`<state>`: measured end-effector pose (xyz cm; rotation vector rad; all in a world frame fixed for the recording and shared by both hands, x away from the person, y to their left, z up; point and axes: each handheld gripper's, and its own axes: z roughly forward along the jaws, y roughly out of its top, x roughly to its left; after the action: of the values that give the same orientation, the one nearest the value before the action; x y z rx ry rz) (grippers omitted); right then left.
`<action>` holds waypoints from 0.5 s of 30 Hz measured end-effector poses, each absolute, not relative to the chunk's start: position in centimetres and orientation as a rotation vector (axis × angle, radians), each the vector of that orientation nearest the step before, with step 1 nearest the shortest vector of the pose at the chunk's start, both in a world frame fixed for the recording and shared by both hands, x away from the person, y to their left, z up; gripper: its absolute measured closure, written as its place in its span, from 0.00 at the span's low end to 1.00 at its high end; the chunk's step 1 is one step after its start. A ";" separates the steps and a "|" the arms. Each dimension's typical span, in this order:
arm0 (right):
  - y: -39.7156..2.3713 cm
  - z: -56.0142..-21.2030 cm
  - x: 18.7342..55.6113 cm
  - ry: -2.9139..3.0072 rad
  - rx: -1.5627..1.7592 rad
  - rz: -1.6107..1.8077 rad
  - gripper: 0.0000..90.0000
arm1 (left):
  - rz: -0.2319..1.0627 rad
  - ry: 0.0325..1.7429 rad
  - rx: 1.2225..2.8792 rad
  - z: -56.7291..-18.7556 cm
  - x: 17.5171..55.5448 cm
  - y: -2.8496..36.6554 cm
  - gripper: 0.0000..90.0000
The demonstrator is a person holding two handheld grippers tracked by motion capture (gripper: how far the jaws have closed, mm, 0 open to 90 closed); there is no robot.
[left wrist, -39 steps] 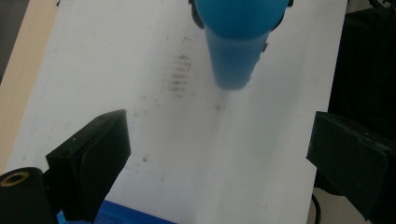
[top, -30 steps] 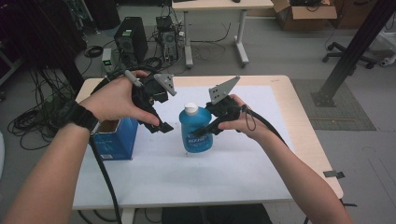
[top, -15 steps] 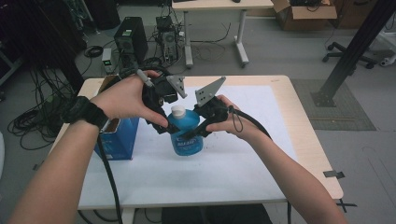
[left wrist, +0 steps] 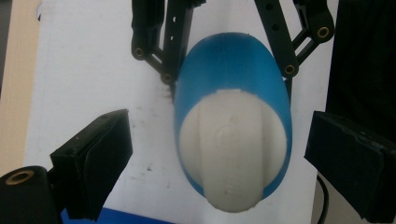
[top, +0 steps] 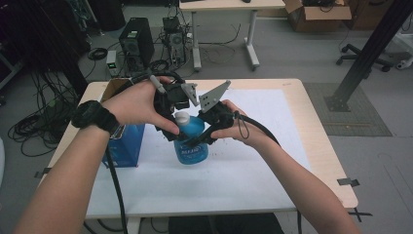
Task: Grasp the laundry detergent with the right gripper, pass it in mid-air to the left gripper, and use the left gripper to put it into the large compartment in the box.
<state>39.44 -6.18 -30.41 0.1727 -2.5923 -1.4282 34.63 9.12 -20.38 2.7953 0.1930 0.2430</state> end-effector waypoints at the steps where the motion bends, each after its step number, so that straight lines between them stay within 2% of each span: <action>1: -6.2 -30.4 39.4 -2.593 0.172 -1.427 0.47 | 0.244 0.196 2.797 -20.5 34.6 9.1 0.09; 15: -6.2 -30.5 39.4 -2.590 0.173 -1.427 0.47 | 0.257 0.195 2.819 -20.9 34.7 8.7 0.15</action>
<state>39.42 -6.24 -30.48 0.1728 -2.5901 -1.4275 34.66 8.73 -20.92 2.8186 0.1951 0.2566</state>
